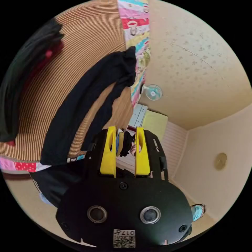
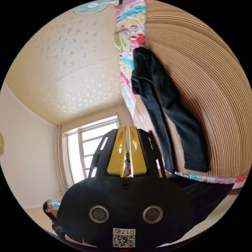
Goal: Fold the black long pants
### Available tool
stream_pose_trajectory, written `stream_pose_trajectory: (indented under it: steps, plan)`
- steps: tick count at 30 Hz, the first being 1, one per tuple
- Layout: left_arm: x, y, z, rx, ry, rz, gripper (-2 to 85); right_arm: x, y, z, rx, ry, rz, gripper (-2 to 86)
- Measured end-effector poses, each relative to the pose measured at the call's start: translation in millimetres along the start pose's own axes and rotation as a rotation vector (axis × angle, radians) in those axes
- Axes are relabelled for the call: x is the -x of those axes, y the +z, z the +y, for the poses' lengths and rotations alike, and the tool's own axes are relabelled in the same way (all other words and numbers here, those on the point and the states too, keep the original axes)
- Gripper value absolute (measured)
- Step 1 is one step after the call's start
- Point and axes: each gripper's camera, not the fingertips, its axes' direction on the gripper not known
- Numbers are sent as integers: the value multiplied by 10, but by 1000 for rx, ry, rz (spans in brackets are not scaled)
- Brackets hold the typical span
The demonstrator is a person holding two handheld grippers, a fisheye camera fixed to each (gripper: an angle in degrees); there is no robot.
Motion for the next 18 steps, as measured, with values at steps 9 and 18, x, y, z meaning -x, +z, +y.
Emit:
stream_pose_trajectory:
  steps: [9,18]
  plan:
    - [457,-288,96,-158,-152,-6,100,-486,-299,-46,-44,130,116,32]
    - [-172,243,-369,169,105,-450,100,-554,516,-236,239,129,450,39]
